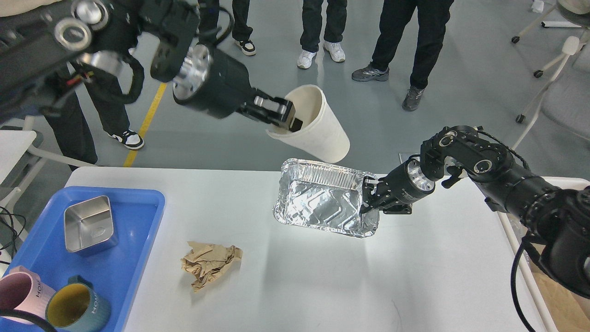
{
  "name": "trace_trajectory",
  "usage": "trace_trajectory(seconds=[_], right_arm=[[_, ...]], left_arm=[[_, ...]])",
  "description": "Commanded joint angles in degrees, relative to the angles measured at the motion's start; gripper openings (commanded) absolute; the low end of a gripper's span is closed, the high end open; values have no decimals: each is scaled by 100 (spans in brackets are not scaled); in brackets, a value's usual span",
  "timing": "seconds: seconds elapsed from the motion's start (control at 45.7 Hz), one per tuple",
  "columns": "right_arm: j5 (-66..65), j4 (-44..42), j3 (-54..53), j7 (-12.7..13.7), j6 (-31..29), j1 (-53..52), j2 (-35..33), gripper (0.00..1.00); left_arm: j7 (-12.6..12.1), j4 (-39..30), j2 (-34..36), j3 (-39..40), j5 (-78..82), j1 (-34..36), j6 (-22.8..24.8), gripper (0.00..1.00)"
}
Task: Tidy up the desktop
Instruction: 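Lift the paper cup with the left gripper over the foil tray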
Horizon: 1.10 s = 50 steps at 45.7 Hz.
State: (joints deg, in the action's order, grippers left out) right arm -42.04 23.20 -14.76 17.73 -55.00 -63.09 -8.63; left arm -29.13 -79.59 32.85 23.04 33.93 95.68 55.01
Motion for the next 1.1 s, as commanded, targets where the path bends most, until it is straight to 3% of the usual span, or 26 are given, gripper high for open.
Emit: trace_trajectory(seconds=[0.0, 0.46, 0.701, 0.854, 1.073], right_arm=[[-6, 1, 0, 3, 0, 7, 1, 0], [-6, 1, 8, 12, 0, -28, -16, 0], [-14, 10, 17, 29, 0, -107, -7, 0], [-14, 133, 26, 56, 0, -195, -16, 0], [-14, 133, 26, 73, 0, -266, -51, 0]], left_arm=[[13, 128, 125, -106, -395, 460, -1, 2], [4, 462, 99, -229, -484, 697, -1, 2], [-22, 1428, -182, -783, -299, 557, -1, 2], [-31, 1789, -735, -1003, 69, 74, -1, 2], [-14, 2193, -1763, -915, 1159, -1164, -1, 3]])
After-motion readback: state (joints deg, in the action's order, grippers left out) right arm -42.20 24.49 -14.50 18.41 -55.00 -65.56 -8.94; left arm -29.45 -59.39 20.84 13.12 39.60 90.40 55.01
